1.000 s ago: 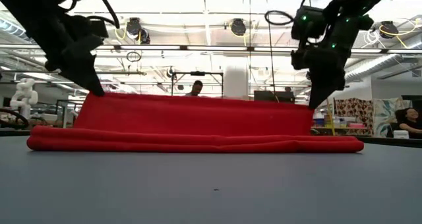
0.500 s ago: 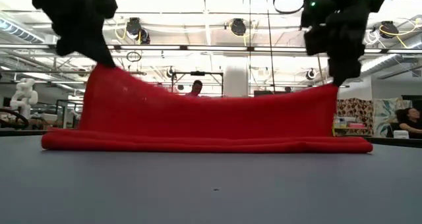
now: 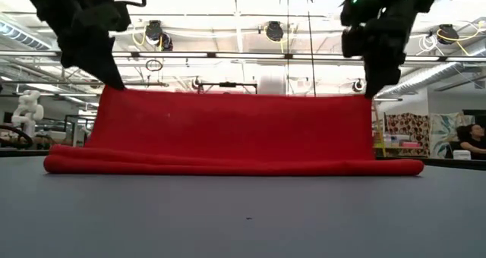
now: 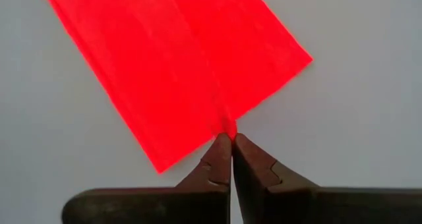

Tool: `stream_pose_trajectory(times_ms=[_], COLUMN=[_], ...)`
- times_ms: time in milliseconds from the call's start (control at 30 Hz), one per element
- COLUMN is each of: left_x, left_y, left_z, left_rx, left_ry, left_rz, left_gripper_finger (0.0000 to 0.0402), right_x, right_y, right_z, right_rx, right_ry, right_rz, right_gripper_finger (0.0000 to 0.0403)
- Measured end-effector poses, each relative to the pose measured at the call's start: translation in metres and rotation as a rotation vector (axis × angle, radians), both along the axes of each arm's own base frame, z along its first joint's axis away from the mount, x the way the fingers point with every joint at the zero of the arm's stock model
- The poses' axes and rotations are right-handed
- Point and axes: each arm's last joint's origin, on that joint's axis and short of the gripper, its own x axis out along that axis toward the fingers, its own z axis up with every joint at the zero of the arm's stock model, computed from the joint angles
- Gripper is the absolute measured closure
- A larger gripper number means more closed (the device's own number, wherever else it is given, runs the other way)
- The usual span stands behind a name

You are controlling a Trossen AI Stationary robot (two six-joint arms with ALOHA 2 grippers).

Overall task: Roll towel
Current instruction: Roll the red towel

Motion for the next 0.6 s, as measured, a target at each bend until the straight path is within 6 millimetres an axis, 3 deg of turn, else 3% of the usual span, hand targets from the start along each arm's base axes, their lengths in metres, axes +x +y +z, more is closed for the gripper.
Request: stream_pose_trajectory(times_ms=[267, 600], left_x=[-0.002, -0.006], left_y=[0.002, 0.005], left_z=[-0.02, -0.036], left_rx=[0.012, 0.047], left_ry=[0.011, 0.023], left_rz=[0.011, 0.032], left_gripper_finger=[0.0393, 0.0393], right_x=[0.016, 0.02], right_y=[-0.018, -0.022], right_z=[-0.03, -0.032], right_rx=[0.005, -0.044], right_ry=[0.138, 0.127], right_rz=[0.001, -0.004], right_gripper_finger=[0.0403, 0.0403])
